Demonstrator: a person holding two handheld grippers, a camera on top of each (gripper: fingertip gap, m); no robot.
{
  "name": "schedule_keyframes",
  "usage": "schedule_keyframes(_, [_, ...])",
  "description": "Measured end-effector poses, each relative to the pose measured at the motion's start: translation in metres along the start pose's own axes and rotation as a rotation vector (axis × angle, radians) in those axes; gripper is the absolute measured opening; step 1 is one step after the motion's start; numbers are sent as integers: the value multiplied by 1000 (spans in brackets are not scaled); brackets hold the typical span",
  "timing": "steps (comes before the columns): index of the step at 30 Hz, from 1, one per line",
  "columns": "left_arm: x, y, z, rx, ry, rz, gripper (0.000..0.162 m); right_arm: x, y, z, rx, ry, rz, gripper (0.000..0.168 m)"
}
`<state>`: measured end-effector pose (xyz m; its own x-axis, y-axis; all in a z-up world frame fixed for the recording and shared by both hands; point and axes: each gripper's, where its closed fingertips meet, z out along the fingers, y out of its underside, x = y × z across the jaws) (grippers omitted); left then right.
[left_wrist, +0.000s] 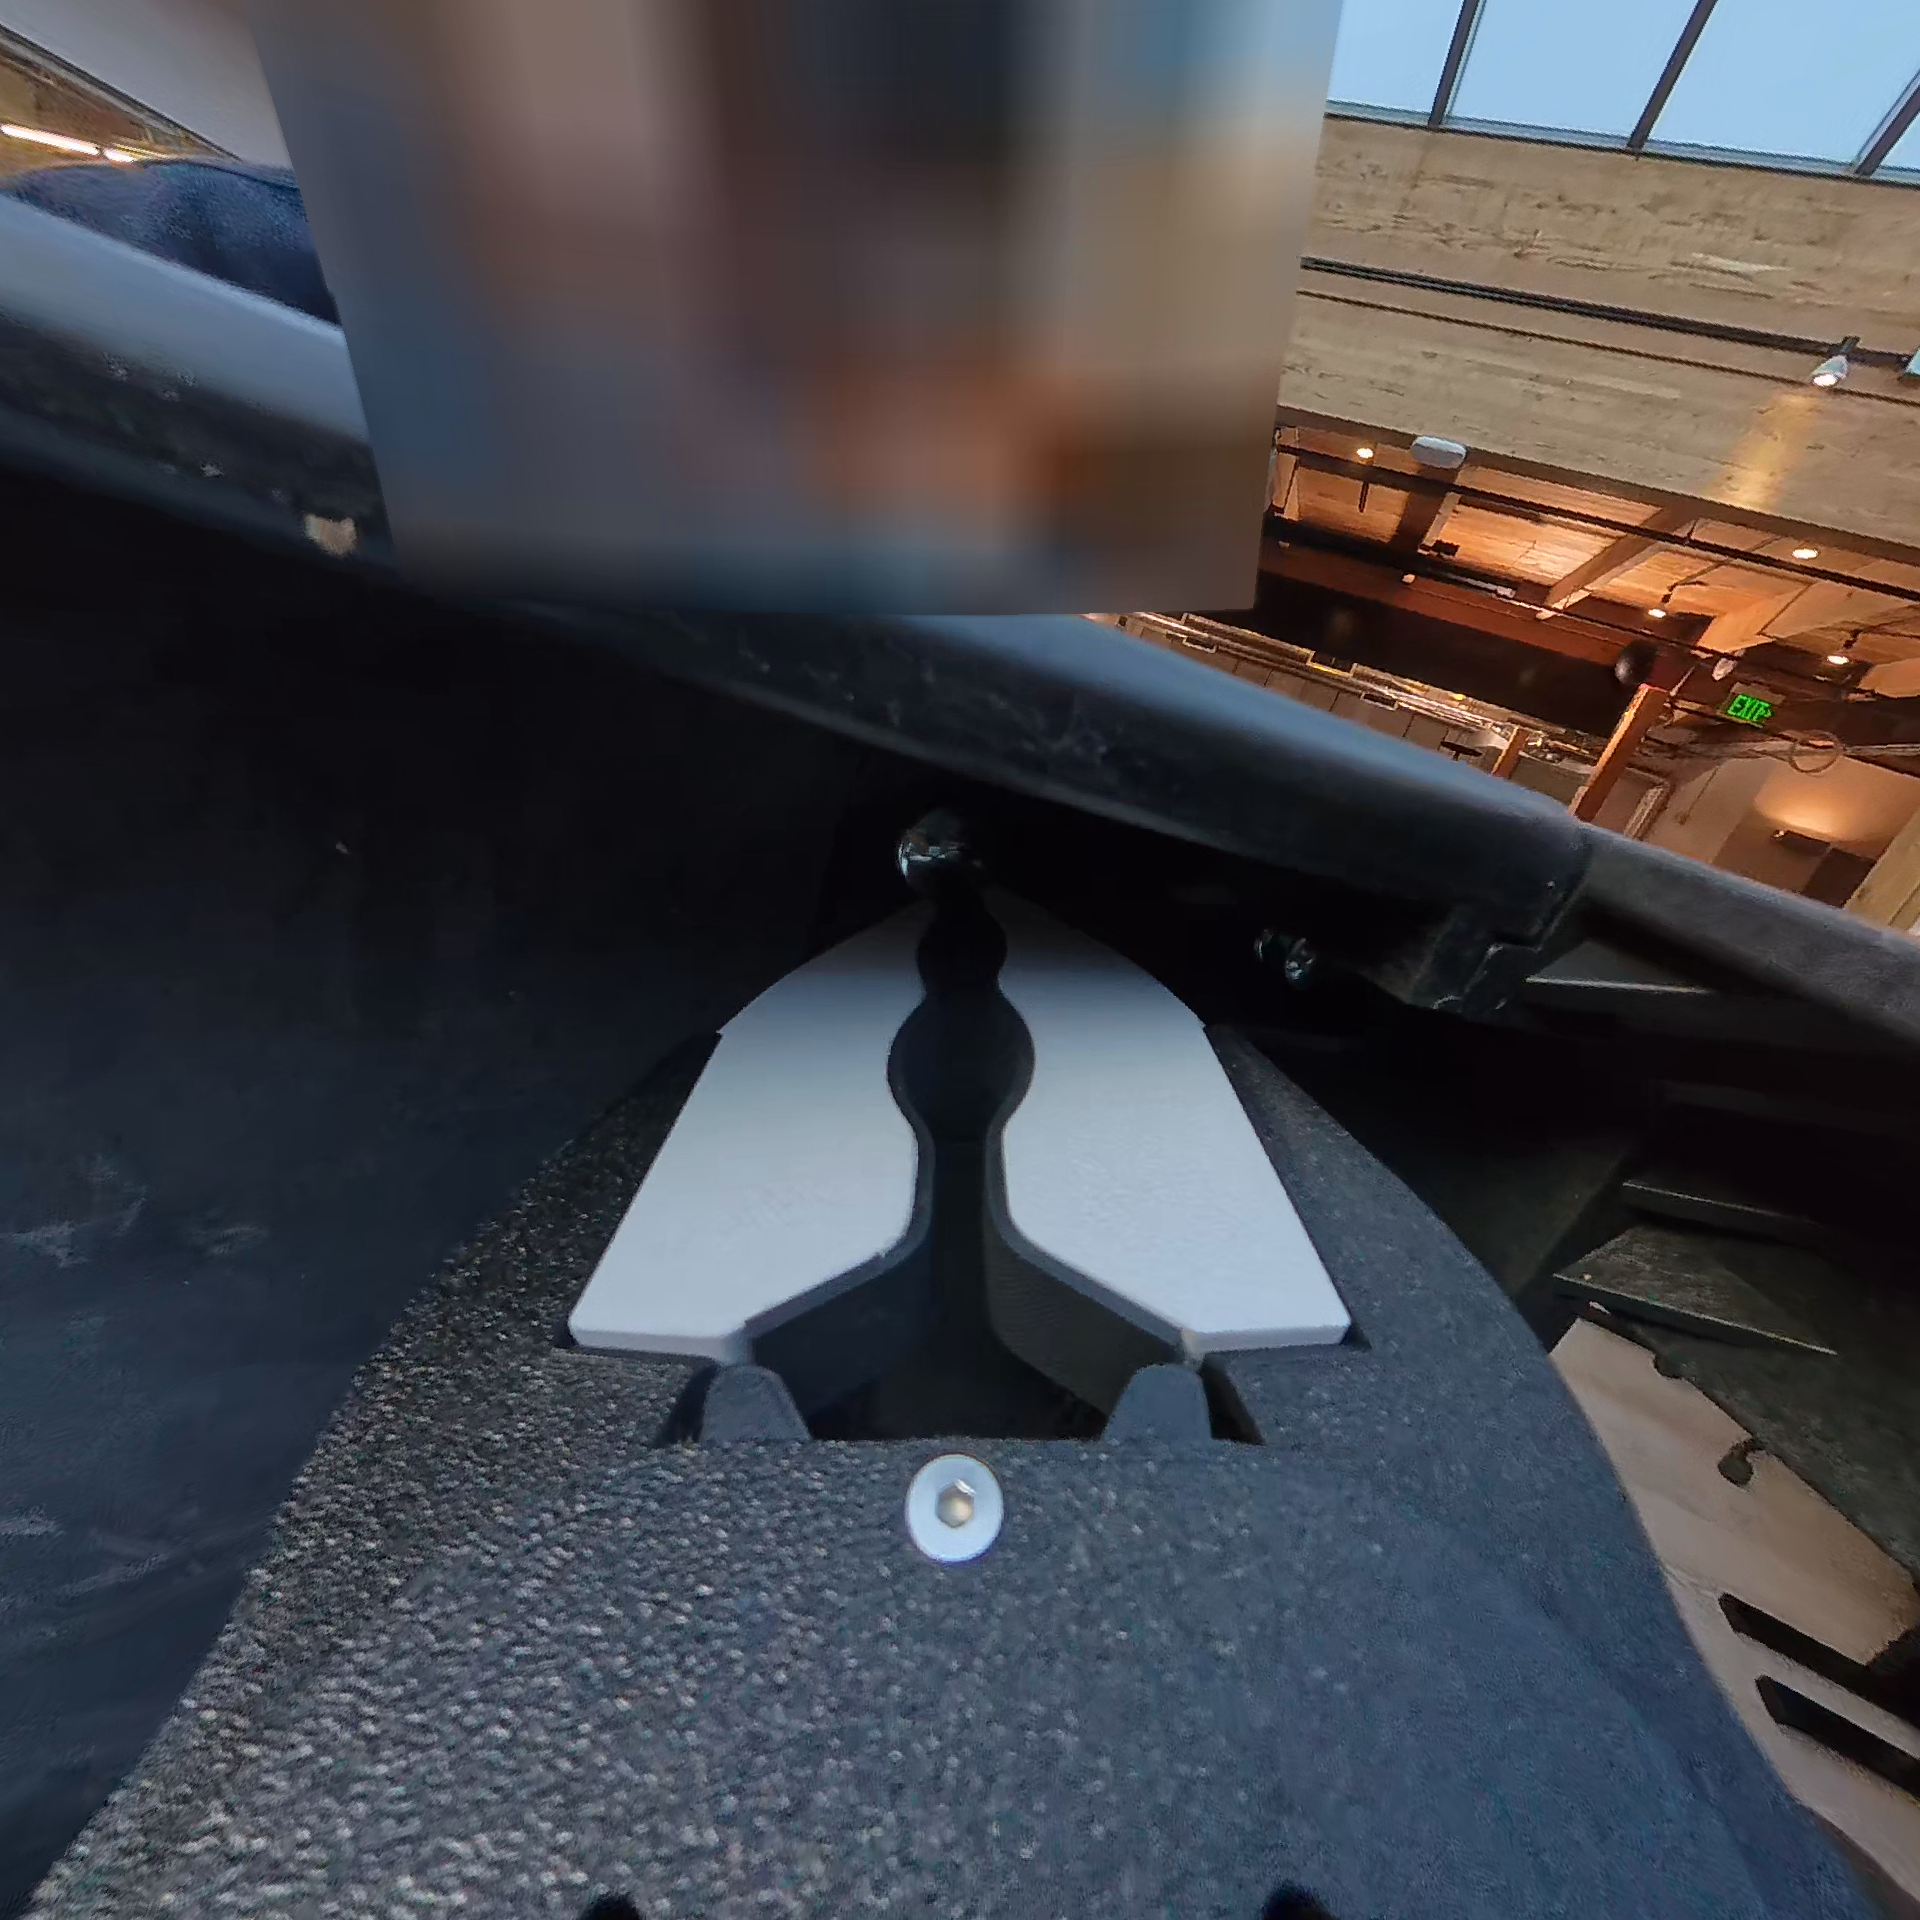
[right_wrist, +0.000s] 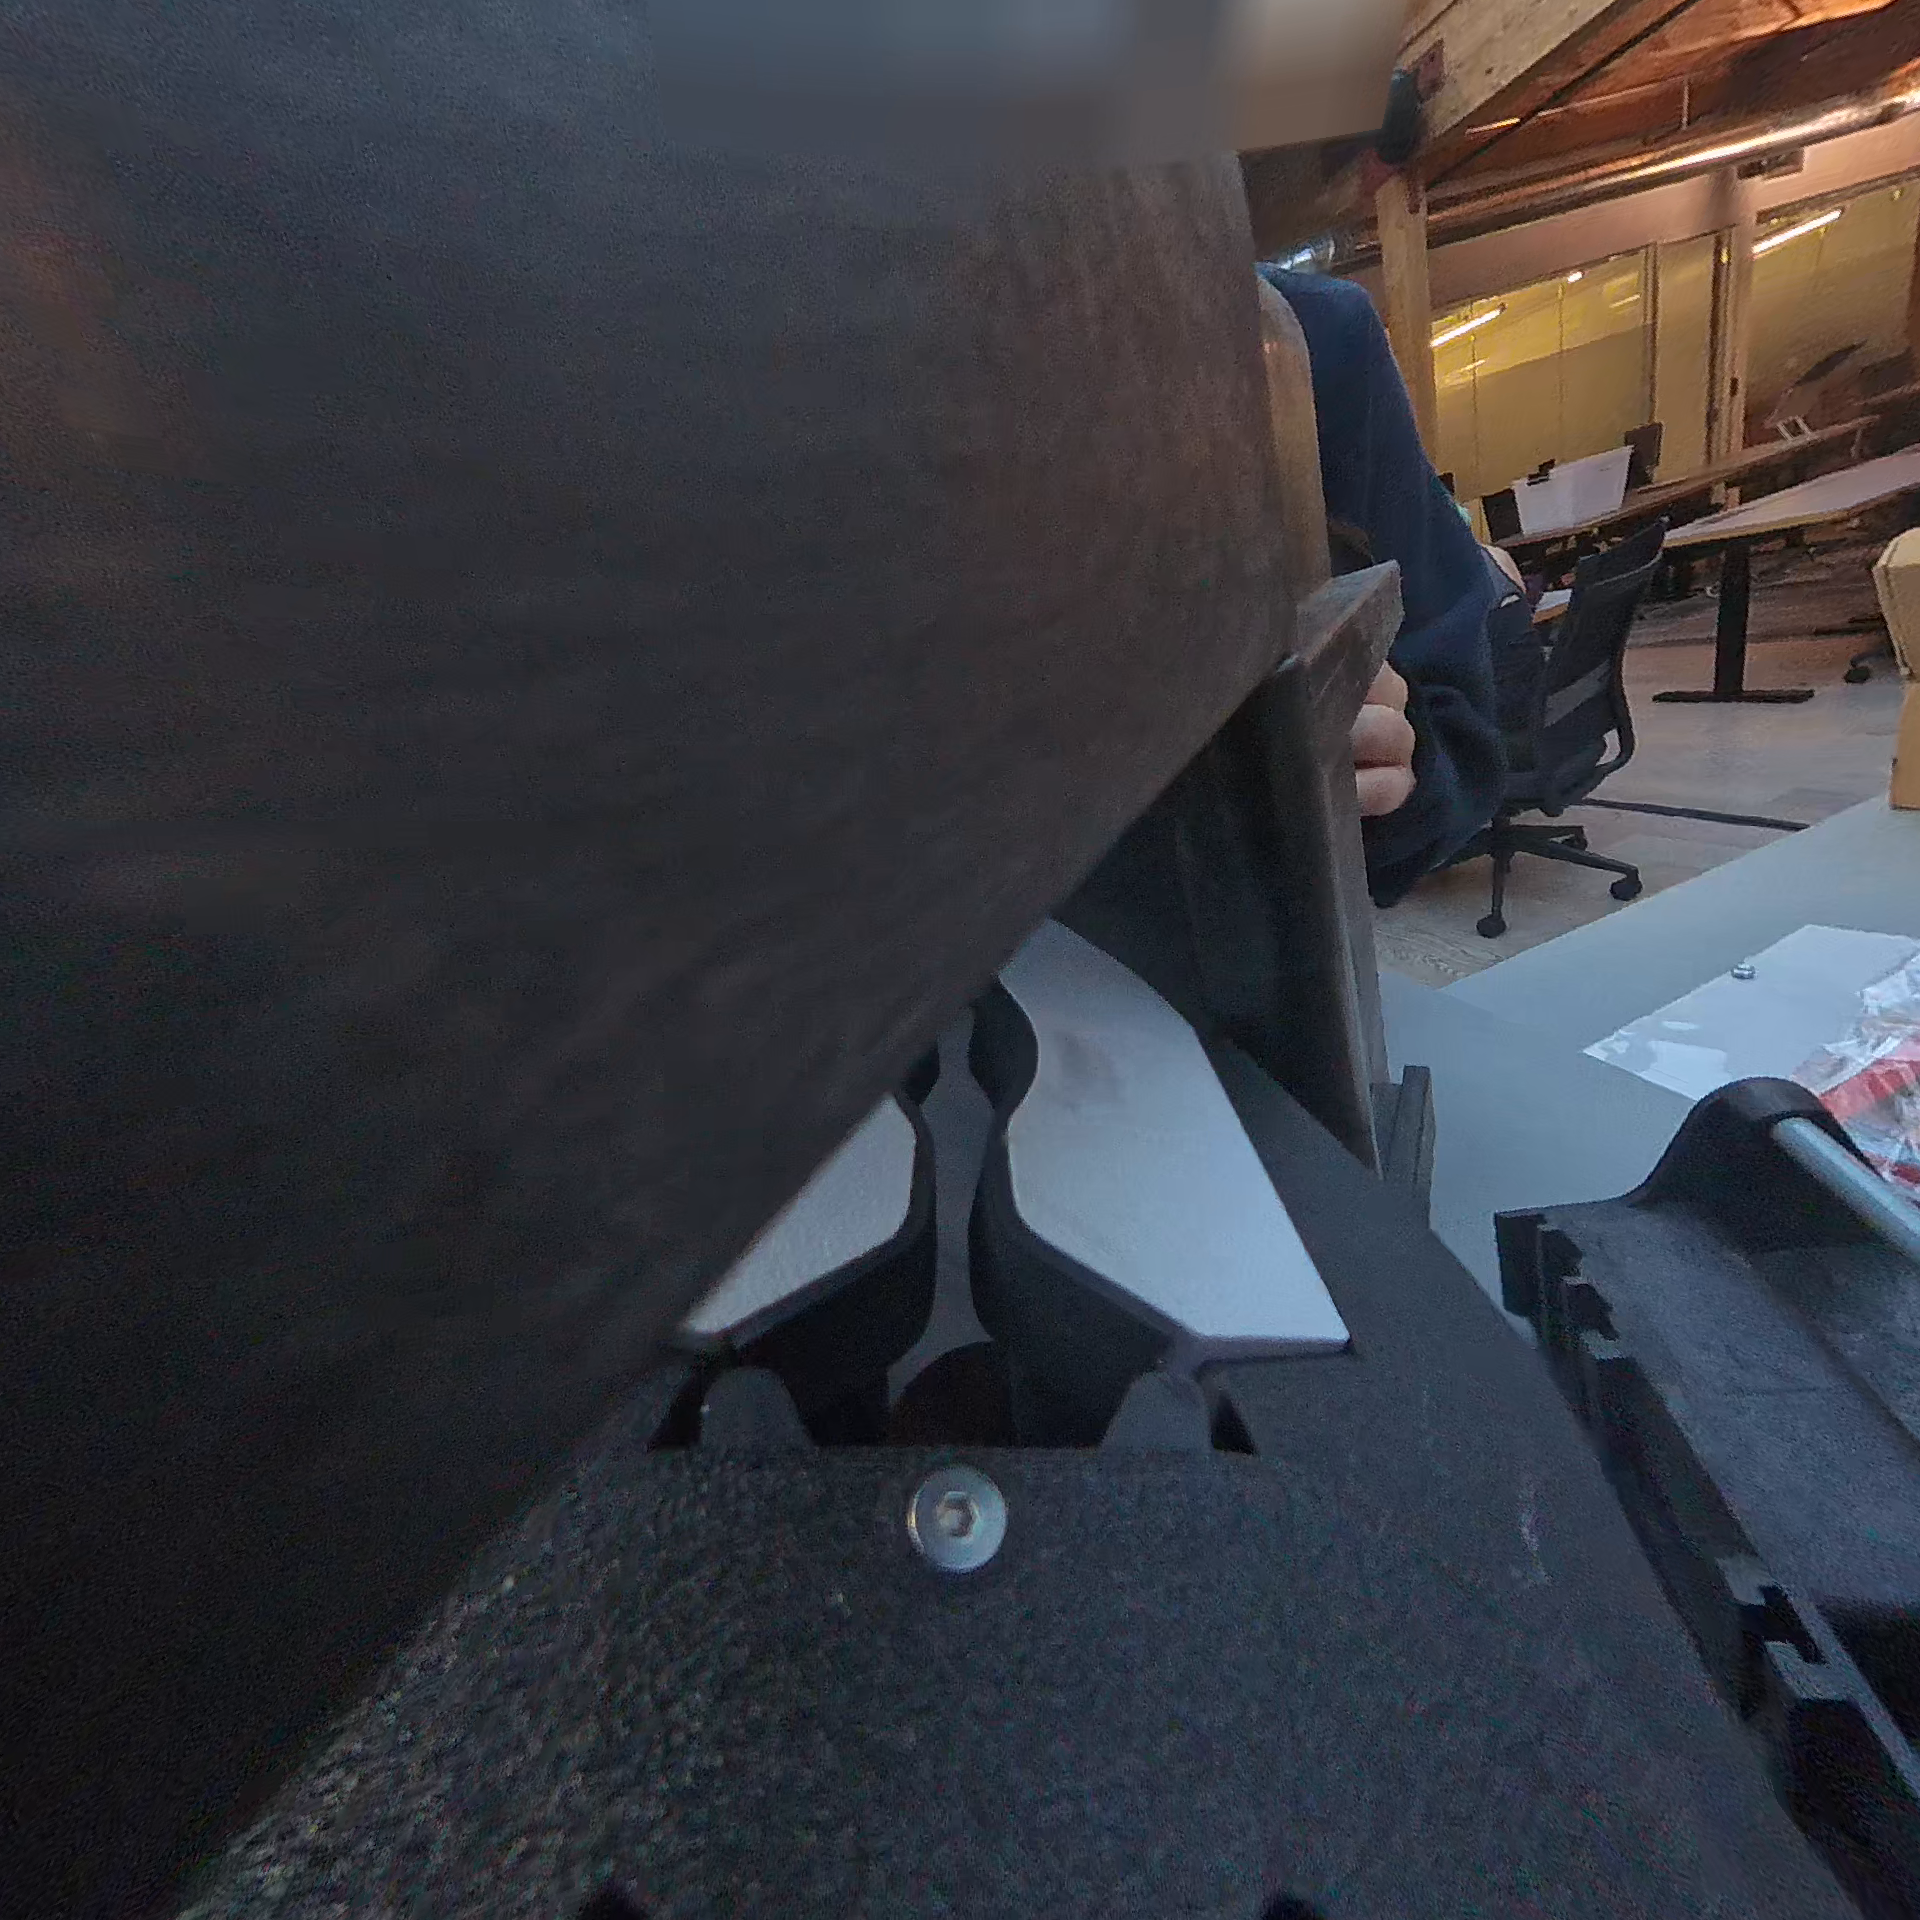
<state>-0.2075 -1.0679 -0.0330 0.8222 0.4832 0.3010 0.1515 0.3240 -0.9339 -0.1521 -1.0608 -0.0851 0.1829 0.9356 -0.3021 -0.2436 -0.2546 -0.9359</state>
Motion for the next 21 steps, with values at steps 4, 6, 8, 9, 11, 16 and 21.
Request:
schedule_keyframes(4, [0, 0, 0, -9, 27, 1, 2, 0, 0, 3, 36, 1, 93, 3])
schedule_keyframes(6, [0, 0, 0, -17, 38, 2, 2, -1, -1, 4, 58, -7, 130, 3])
schedule_keyframes(8, [0, 0, 0, -24, 46, 6, 2, -2, -2, 6, 70, -13, 163, 3])
schedule_keyframes(9, [0, 0, 0, -26, 50, 5, 2, -2, -3, 6, 73, -12, 177, 3])
schedule_keyframes(11, [0, 0, 0, -32, 61, 5, 2, -3, -4, 7, 79, -16, 202, 3])
schedule_keyframes(16, [0, 1, 0, -50, 80, 0, 2, -5, -10, 8, 105, -37, 286, 2])
schedule_keyframes(21, [0, 1, 0, -72, 110, 34, 1, -6, -16, 15, 144, -46, 430, 2])
